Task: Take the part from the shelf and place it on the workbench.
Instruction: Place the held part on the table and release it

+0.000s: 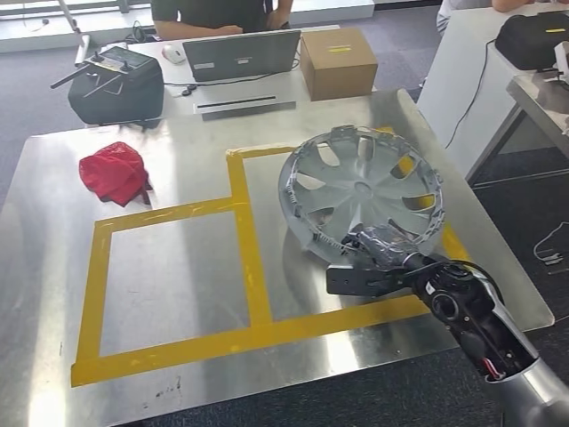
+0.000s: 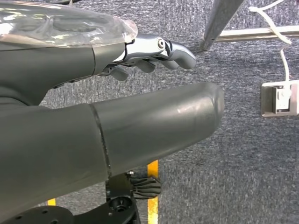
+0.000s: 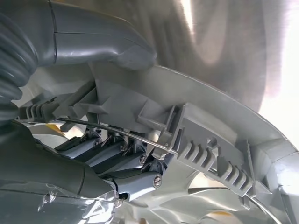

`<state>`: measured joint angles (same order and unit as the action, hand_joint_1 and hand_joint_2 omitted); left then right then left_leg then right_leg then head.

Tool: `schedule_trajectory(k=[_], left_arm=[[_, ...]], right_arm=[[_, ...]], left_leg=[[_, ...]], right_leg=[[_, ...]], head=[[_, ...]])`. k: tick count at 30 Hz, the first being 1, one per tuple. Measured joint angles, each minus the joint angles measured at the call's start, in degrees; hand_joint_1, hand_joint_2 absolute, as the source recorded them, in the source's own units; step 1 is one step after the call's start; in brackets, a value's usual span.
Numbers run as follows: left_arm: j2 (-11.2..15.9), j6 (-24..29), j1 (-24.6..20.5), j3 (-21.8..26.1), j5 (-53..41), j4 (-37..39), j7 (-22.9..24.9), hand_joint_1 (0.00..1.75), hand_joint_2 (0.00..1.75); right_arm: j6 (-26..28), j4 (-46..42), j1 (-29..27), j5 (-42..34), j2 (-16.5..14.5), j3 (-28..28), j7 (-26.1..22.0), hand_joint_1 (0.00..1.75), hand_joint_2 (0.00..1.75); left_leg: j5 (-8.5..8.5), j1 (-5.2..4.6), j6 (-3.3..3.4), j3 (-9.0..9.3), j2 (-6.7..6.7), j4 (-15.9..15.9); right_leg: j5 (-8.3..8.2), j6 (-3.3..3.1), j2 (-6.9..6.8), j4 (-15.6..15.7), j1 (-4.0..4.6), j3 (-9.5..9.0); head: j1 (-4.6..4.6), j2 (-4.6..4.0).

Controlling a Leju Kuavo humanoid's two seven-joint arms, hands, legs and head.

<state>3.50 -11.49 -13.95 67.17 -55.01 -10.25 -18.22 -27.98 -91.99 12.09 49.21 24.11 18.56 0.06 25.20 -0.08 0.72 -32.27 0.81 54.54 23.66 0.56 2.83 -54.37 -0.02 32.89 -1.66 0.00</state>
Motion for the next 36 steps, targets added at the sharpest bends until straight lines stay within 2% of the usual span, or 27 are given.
schedule_trajectory(k=[19, 23, 25, 29, 36], left_arm=[[0.0, -1.1, -0.3, 0.0, -0.4, 0.0, -0.3, 0.0, 0.0], [0.1, -1.2, -0.3, 0.0, -0.4, 0.0, -0.3, 0.0, 1.75], [0.1, -1.3, -0.2, 0.0, -0.4, 0.0, -0.2, 0.0, 1.75], [0.2, -1.3, -0.2, 0.0, -0.5, 0.0, 0.1, 0.0, 0.0], [0.3, -0.5, -0.1, 0.0, -0.5, 0.0, 0.1, 0.0, 0.0]], right_arm=[[-0.3, -6.7, 2.5, 0.1, -2.0, 9.0, 1.3, 1.75, 1.75], [0.2, -6.5, 2.8, 0.2, -2.0, 9.7, 1.1, 0.0, 0.0], [0.6, -6.4, 3.0, 0.2, -2.0, 9.9, 0.9, 0.0, 0.0], [0.9, -6.2, 3.6, 0.2, -2.0, 10.3, 0.7, 0.0, 0.0], [1.4, -5.6, 4.3, -0.5, -2.0, 10.6, 0.6, 0.0, 0.0]], left_leg=[[-0.01, -0.01, -0.01, 0.01, 0.03, 0.0], [-0.01, 0.0, -0.01, 0.02, 0.03, 0.0], [-0.01, 0.0, -0.01, 0.02, 0.02, 0.0], [0.0, 0.0, -0.01, 0.06, 0.02, 0.0], [0.0, 0.0, -0.01, 0.11, 0.01, 0.0]], right_leg=[[0.01, -0.01, -0.03, 0.0, -0.01, -0.02], [0.01, -0.01, -0.02, 0.0, -0.01, -0.02], [0.01, -0.01, -0.02, 0.0, 0.0, -0.02], [0.02, -0.02, -0.01, 0.0, 0.0, -0.04], [0.02, -0.03, -0.01, 0.0, 0.0, -0.09]], head=[[-0.04, 0.0], [-0.04, 0.0], [-0.04, 0.0], [0.0, 0.0], [0.01, 0.0]])
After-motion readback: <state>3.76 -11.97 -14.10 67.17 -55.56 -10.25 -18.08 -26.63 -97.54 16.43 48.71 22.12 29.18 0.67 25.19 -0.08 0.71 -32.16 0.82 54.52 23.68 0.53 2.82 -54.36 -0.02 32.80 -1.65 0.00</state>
